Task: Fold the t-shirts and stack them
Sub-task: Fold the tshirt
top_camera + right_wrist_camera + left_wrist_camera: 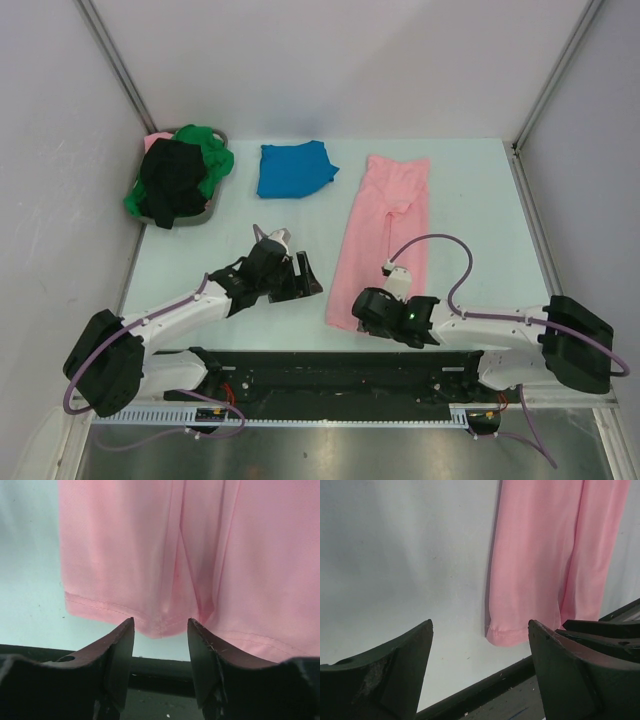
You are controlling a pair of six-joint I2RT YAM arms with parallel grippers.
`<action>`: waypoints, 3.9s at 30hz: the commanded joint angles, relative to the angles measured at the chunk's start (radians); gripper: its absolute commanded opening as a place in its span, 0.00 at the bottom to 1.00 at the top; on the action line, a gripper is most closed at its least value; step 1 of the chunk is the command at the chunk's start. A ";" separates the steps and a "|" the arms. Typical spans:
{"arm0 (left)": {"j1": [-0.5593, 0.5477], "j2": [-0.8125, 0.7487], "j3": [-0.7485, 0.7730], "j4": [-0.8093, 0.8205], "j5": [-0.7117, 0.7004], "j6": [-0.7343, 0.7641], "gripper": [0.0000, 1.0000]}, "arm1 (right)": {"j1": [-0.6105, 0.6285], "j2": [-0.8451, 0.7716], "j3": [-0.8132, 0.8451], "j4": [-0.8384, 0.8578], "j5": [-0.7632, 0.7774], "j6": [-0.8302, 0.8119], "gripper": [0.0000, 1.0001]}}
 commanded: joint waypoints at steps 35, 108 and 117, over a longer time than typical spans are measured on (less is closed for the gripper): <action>-0.003 -0.017 -0.025 0.033 -0.012 0.005 0.82 | 0.044 -0.114 0.020 -0.237 0.134 0.130 0.00; -0.393 0.299 -0.114 0.405 0.037 -0.211 0.09 | -0.498 -0.261 -0.043 0.060 -0.092 -0.403 1.00; -0.479 0.322 -0.102 0.438 0.000 -0.272 0.10 | -0.584 0.178 0.346 0.262 -0.179 -0.606 1.00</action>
